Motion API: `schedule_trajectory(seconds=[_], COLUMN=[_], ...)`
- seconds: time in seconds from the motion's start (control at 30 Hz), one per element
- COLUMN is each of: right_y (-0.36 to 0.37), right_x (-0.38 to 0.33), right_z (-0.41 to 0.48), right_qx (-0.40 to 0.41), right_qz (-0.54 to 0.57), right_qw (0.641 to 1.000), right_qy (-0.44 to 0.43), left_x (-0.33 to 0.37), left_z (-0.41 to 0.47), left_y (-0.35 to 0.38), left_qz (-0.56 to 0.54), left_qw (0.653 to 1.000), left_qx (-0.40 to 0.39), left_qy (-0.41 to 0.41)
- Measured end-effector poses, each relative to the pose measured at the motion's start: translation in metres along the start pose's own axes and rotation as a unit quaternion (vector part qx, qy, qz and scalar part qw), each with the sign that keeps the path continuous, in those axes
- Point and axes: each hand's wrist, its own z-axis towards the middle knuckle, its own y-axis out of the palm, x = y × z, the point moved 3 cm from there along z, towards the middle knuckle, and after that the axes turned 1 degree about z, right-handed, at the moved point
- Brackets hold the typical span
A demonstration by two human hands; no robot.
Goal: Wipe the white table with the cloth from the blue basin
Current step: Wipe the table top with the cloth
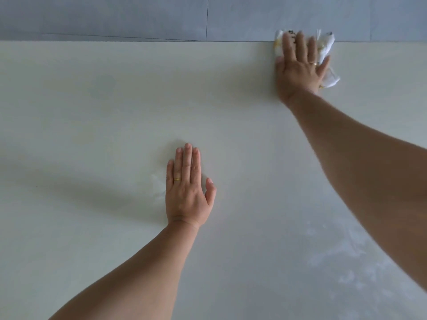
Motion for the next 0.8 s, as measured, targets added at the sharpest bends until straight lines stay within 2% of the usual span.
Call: schedule_trajectory(seconds=[0.07,0.1,0.17,0.23,0.3,0.37,0.47,0.5,0.53,0.6,0.67,0.7,0.73,0.8], right_y=[0.007,0.014,0.023,0.018,0.008,-0.002,0.000,0.006,0.014,0.031,0.032,0.026,0.019,0.006], right_x=[-0.033,-0.050,-0.068,-0.050,-0.005,0.037,0.032,0.015,-0.003,-0.030,-0.014,0.007,0.031,0.078], right_z=[-0.015,-0.026,-0.049,-0.048,-0.032,-0.020,-0.032,-0.047,-0.067,-0.116,-0.140,-0.137,-0.130,-0.112], right_qx=[-0.009,-0.014,-0.036,-0.060,-0.043,-0.021,0.014,0.008,0.001,-0.026,-0.061,-0.056,-0.039,-0.020], right_qz=[0.010,0.006,-0.017,-0.041,-0.041,-0.002,0.037,0.042,0.033,0.000,-0.025,-0.028,-0.035,-0.017], right_qw=[1.000,1.000,0.988,0.966,0.975,0.995,0.998,0.998,0.999,0.989,0.960,0.956,0.964,0.989], right_qy=[0.026,-0.013,-0.151,-0.247,-0.214,-0.095,0.040,0.043,0.010,-0.143,-0.273,-0.286,-0.262,-0.146], left_x=[0.001,0.001,0.001,0.000,0.000,0.001,0.001,0.001,0.001,0.001,0.002,0.001,0.000,0.001], left_z=[-0.001,-0.001,0.000,-0.001,-0.001,-0.001,0.000,0.000,-0.001,-0.001,-0.001,-0.001,-0.001,-0.002], left_y=[-0.001,-0.001,-0.002,-0.002,-0.002,-0.001,0.000,0.000,0.000,-0.001,-0.001,-0.001,0.000,0.001], left_qz=[-0.002,-0.003,0.001,0.000,0.002,0.003,0.006,0.005,0.003,0.006,0.005,0.004,0.004,0.001], left_qw=[1.000,1.000,1.000,1.000,1.000,1.000,1.000,1.000,1.000,1.000,1.000,1.000,1.000,1.000], left_qx=[0.000,0.001,0.002,0.001,0.000,-0.003,0.002,0.002,0.000,-0.001,-0.002,-0.002,-0.002,-0.008], left_qy=[-0.001,-0.001,-0.001,-0.001,0.000,0.001,0.002,0.000,0.000,0.003,0.004,0.003,0.004,0.000])
